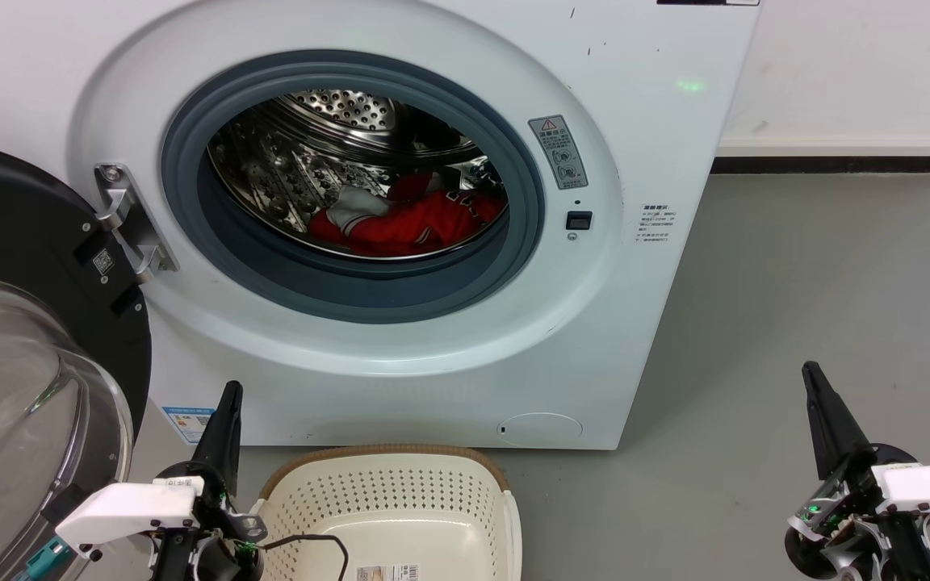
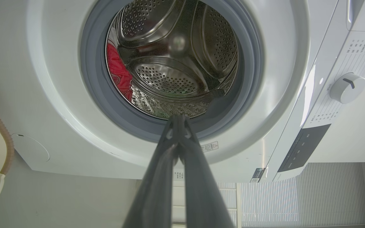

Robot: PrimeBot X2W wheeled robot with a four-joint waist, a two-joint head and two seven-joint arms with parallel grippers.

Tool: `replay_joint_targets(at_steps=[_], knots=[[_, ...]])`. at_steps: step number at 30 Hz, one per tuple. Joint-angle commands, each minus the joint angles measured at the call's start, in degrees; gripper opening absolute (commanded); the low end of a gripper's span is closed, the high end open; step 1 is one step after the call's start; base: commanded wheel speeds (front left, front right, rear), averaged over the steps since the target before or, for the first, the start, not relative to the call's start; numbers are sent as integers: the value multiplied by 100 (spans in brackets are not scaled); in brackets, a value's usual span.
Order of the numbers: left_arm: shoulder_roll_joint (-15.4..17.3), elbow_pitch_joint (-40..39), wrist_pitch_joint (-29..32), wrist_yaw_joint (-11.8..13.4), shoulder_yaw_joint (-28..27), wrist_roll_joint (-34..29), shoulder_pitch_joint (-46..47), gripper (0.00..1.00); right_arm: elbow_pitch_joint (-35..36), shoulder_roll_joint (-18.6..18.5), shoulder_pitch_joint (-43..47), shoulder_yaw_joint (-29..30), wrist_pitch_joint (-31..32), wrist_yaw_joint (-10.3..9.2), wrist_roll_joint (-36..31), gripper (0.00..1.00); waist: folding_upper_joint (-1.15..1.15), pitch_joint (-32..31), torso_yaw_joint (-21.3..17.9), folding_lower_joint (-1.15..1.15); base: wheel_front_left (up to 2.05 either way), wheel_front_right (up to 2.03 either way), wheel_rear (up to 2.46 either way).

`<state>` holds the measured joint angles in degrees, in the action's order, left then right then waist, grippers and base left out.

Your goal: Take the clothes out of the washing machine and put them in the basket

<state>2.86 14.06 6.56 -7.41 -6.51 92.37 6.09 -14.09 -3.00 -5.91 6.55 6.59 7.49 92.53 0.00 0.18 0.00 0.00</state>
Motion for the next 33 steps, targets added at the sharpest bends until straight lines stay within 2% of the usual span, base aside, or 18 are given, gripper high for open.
replay_joint_targets(at_steps=[1,28,29,33], knots=[[3,2,12,-24,-10,12,34,0,-9,17,-73,4,12,0,-35,0,0,0,0,0,0,0,0],[3,2,11,-25,-10,11,34,0,-9,18,-73,3,10,0,-33,0,0,0,0,0,0,0,0],[0,-1,-2,0,0,-1,0,100,1,0,0,-1,-2,0,-1,100,0,0,0,0,0,0,0],[-21,150,-23,9,29,-4,-141,100,-147,6,143,-14,-18,0,-6,100,0,1,0,0,0,0,0]])
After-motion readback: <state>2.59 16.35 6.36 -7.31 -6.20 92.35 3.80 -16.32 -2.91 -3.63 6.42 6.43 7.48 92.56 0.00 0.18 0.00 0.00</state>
